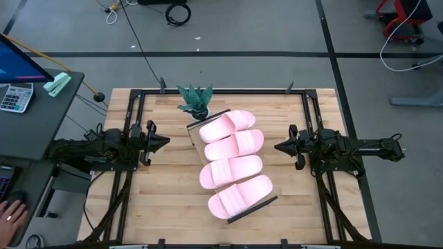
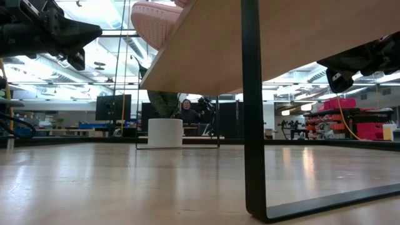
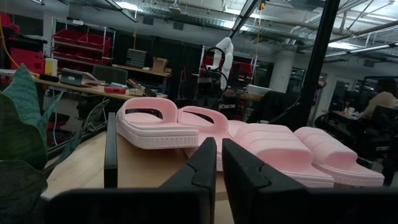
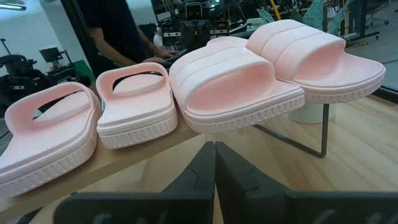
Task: Pick and place slides into the shelf
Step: Return to Home Position
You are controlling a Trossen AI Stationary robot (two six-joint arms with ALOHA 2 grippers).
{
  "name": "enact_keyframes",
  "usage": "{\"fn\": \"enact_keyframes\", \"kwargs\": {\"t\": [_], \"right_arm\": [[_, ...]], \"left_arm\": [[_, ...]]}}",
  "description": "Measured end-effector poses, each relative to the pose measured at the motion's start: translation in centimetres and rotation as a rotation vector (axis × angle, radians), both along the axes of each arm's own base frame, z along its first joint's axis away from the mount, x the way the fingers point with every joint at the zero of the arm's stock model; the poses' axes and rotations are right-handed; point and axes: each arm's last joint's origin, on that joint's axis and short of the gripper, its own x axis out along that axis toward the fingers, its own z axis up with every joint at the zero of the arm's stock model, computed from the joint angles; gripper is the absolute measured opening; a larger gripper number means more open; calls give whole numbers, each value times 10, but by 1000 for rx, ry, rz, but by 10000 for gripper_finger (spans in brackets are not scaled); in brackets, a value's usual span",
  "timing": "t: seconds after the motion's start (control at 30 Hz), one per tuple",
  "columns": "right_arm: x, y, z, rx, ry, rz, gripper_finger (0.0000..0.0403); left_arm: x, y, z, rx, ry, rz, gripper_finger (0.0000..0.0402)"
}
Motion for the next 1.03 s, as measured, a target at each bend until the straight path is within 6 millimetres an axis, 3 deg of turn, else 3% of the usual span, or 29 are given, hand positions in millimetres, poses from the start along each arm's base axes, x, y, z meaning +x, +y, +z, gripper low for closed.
{"fn": "enact_keyframes", "kwargs": {"t": [1.03], "right_arm": [[0,0,0,0,0,0,13]], "left_arm": [[0,0,0,1,0,0,28]]}}
